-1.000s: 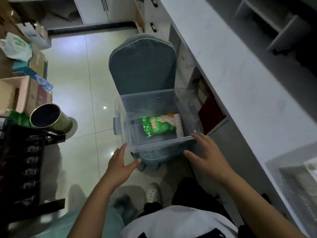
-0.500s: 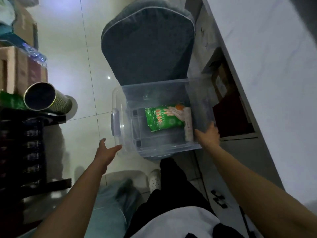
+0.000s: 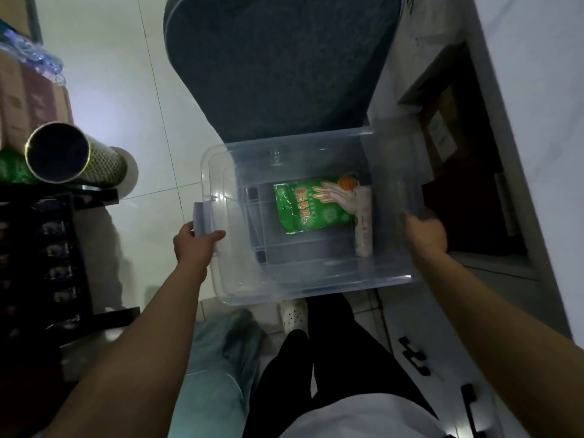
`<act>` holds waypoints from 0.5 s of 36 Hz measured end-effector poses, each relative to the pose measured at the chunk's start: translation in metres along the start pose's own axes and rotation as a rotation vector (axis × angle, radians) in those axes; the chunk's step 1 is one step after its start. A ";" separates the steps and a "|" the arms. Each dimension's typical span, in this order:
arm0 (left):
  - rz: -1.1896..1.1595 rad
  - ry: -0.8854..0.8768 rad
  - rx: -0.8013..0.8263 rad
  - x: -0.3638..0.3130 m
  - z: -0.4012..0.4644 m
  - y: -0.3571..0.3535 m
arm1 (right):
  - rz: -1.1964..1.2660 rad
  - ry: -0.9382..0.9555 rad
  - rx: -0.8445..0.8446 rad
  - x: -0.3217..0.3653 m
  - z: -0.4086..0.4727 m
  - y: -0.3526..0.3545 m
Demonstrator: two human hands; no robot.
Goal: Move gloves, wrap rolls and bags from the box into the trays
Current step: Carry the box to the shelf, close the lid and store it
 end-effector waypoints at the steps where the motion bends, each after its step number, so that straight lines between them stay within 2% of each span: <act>1: 0.051 -0.047 -0.047 -0.005 -0.004 0.002 | 0.023 0.002 0.005 0.000 -0.001 0.000; 5: 0.153 -0.198 -0.199 -0.019 -0.017 0.008 | 0.073 0.025 0.025 -0.006 -0.006 0.006; 9: 0.112 -0.155 -0.271 -0.013 -0.017 0.014 | 0.126 0.035 0.090 -0.016 0.000 0.009; 13: 0.115 -0.158 -0.264 -0.011 -0.010 0.014 | 0.180 -0.011 0.131 -0.020 0.007 0.006; 18: 0.091 -0.137 -0.302 -0.005 -0.005 0.017 | 0.295 -0.131 0.174 -0.019 0.024 -0.013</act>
Point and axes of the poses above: each hand's wrist, its own z-axis towards the middle knuckle, its own y-axis out of the back of the hand, x = y × z, the point moved 10 cm from there along z, towards the middle knuckle, and after that the axes turned 6 degrees about y, right-handed, at the moved point
